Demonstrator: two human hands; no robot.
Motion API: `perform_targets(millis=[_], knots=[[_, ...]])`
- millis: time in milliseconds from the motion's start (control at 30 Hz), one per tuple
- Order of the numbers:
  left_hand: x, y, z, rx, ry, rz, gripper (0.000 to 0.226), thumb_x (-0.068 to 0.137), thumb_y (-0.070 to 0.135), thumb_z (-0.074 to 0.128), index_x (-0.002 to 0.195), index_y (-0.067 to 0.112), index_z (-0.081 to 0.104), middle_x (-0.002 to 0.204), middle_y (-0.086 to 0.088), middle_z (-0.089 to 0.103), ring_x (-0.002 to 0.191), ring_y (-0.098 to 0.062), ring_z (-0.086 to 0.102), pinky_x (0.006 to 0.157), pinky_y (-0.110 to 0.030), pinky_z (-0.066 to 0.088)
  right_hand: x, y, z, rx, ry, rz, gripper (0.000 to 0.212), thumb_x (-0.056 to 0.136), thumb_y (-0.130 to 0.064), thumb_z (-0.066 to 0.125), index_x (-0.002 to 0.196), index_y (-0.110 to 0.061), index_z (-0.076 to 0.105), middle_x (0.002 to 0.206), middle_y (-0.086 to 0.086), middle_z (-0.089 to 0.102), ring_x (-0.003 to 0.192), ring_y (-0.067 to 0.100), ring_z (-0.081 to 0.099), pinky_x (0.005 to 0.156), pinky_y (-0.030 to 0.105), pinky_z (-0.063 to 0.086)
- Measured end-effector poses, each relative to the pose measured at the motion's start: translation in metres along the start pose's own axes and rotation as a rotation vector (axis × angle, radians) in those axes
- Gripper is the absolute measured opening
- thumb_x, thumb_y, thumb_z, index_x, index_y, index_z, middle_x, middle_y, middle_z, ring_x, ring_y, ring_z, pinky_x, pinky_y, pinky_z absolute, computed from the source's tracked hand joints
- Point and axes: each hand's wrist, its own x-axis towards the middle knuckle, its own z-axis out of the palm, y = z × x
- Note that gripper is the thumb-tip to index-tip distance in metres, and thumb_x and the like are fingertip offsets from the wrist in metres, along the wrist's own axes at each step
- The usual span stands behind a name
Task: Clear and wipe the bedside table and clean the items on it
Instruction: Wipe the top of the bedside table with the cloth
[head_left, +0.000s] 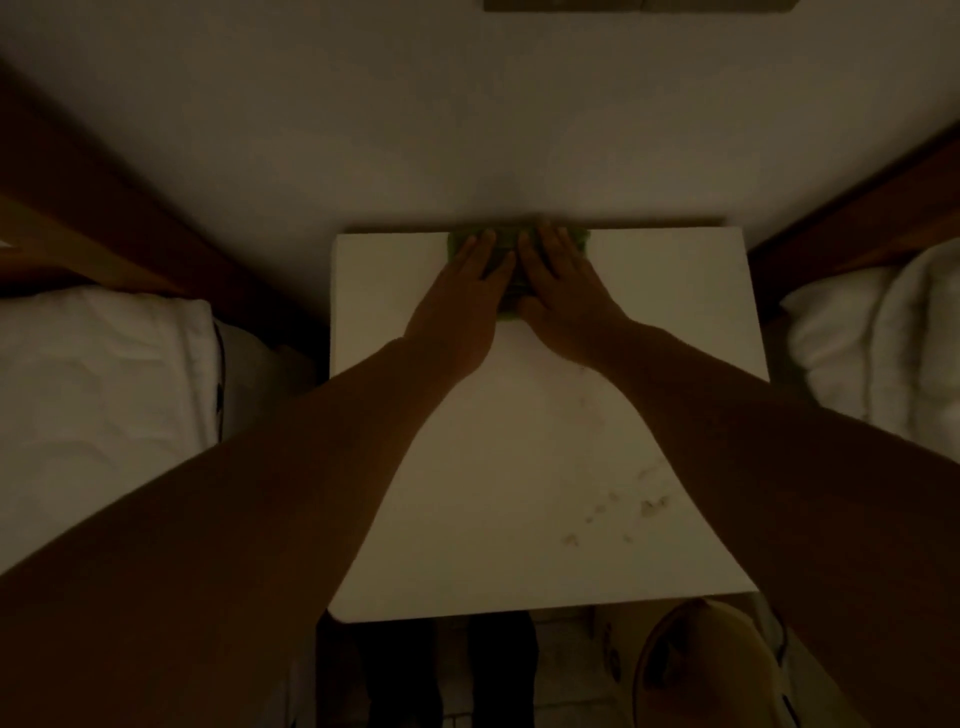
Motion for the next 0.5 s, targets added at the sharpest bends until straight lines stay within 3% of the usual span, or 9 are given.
perform_targets(millis=[233,500], knots=[[-0.033,0.014,0.014,-0.017,0.031,0.008,0.052,0.103,0.01,0.035,0.153,0.01,0.018,0.162,-0.016,0.005,0.15,-0.031,0.004,0.122,-0.037,0.006,-0.04,-0.009,0.012,0.007,0.018,-0.008,0.068,0.1,-0.039,0.035,0.153,-0.009,0.005,0.161,0.019,-0.004,0.148,0.035,-0.007,0.12,0.046,-0.001],[-0.159,0.067,0.063,-0.129,0.141,0.006,0.057,0.09,0.002,0.059,0.144,0.003,0.04,0.153,-0.02,0.031,0.142,-0.036,0.024,0.115,-0.049,0.029,-0.175,-0.034,0.057,0.077,0.001,0.037,0.067,0.098,-0.041,0.027,0.154,-0.014,0.003,0.162,0.011,-0.009,0.147,0.027,-0.015,0.121,0.044,0.003]])
